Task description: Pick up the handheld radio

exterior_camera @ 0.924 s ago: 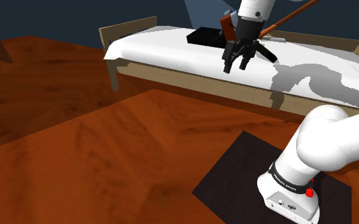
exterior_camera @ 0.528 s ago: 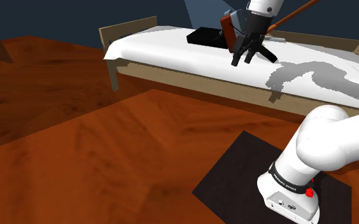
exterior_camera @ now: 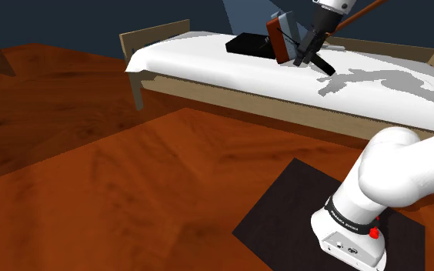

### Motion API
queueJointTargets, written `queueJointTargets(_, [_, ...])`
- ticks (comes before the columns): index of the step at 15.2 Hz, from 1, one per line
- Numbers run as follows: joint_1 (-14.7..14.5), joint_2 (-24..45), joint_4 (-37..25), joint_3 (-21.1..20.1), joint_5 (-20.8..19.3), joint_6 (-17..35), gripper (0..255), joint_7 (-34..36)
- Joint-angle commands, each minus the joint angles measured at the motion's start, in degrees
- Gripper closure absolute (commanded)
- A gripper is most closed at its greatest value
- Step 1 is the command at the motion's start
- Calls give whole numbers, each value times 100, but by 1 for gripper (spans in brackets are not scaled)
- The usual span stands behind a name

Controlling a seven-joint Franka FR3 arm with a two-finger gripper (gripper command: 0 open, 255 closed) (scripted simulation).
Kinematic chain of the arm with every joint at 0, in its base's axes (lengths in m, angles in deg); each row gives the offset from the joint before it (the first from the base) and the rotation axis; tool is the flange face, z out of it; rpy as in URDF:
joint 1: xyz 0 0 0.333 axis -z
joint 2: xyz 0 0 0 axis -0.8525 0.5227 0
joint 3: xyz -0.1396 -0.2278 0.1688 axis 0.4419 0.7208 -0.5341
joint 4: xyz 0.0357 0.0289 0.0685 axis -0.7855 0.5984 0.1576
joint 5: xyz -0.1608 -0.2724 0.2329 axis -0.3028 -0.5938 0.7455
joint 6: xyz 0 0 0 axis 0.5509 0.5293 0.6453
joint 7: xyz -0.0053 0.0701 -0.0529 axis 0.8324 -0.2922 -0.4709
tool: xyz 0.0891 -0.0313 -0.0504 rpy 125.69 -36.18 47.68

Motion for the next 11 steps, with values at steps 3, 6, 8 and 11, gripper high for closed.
queueJointTargets(3, [-203,317,-477,732,-1,176,0,-960])
queueJointTargets(6, [-461,645,-948,1328,116,262,0,-1676])
queueJointTargets(8, [-690,900,-1311,1764,254,289,0,-2166])
queueJointTargets(11, [-1129,1347,-1937,2509,575,267,0,-2935])
